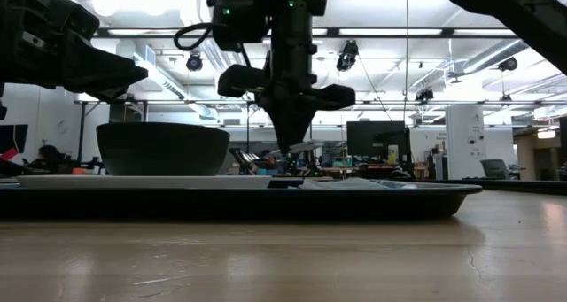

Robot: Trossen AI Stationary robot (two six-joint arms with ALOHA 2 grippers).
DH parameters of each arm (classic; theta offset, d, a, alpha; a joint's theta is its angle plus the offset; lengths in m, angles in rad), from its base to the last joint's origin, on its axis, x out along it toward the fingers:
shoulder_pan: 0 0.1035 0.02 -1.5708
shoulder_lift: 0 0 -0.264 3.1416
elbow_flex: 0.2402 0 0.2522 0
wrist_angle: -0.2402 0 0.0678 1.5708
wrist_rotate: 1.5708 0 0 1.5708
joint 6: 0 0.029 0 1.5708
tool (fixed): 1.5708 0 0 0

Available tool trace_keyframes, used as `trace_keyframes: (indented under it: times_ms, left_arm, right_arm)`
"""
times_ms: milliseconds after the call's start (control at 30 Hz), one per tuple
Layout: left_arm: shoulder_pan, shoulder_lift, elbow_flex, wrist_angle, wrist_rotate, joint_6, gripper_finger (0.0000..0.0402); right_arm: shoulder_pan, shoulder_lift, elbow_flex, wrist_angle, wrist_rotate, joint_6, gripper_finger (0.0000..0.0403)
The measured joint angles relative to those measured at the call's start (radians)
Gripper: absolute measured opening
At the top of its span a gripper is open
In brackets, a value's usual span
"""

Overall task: Set up tray
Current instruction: Put the blue fork on the gray tablecloth on the black table tray

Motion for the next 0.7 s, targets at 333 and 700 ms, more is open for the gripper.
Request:
trace_keyframes:
  times_ms: [333, 700]
  left_arm:
    - [0.0, 0.0, 0.0, 0.0, 0.0, 0.0, 0.0105]
    - [0.0, 0.001, 0.0, 0.0, 0.0, 0.0, 0.0105]
  right_arm:
    - [0.108, -0.055, -0.047, -0.016, 0.067, 0.209, 0.0019]
    - [0.187, -0.232, -0.347, 0.205, 0.101, 0.462, 0.0019]
